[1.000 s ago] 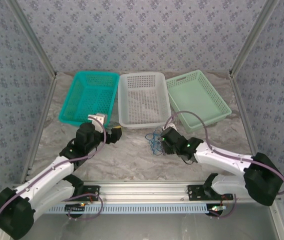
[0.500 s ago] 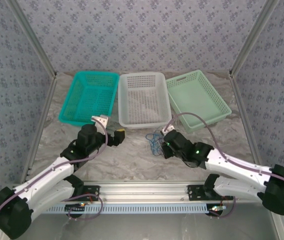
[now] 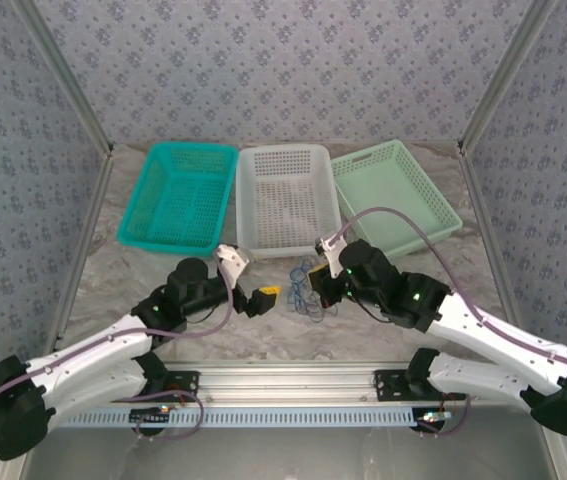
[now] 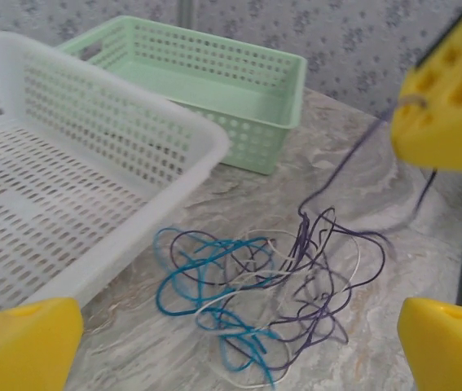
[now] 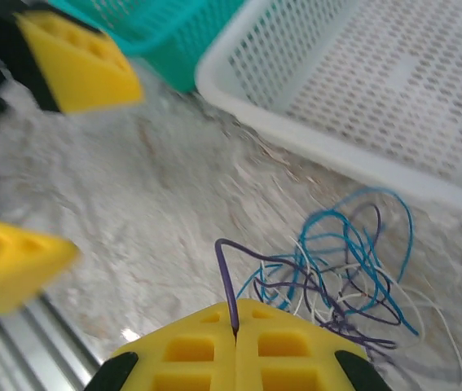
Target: Untangle the cables
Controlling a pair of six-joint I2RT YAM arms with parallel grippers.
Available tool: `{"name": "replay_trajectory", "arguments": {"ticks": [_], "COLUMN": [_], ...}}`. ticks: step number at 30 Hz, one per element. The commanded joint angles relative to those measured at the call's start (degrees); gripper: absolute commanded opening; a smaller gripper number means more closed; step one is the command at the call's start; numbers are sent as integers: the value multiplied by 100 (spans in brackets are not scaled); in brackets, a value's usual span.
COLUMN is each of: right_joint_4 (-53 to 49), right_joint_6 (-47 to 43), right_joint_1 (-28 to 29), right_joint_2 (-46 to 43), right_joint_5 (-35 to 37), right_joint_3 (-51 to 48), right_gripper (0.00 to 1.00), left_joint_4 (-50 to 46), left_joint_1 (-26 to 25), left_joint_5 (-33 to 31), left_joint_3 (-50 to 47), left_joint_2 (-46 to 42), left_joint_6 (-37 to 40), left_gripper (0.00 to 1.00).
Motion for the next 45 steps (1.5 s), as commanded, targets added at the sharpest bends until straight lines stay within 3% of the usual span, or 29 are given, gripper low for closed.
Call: {"name": "replay_trajectory", "arguments": {"ticks": [1,19,24,28,38,45], "right_joint_4": [-294,71,365,39,-1439,-1583], "right_joint_6": [-135,50,51,66,-249,-641], "right_joint_1": [40,50,55,68,-12,-206], "right_joint_2": [-36,52,-114,-122,-610,-630], "right_joint_5": [-273,-834,-1229,-1435,-419,-205], "right_joint_3": [287,649,784,1093,2341,3093], "right_gripper": [0,0,0,0,0,0], "left_joint_4": [328,1597,1257,1229,1027,844], "left_joint_1": [-107,-912,-989,-1065,-1109,-1110], "left_joint_5": [201,-1180,-1680,-2071,-2395,-2574], "left_joint_3": [323,944,1487,1684,1269,1163], "left_joint_2": [280,1923,2629,3057,3180,3191], "left_joint_6": [274,9,-154,-403,-780,-774], "left_gripper": [99,97,90,86,81,81]}}
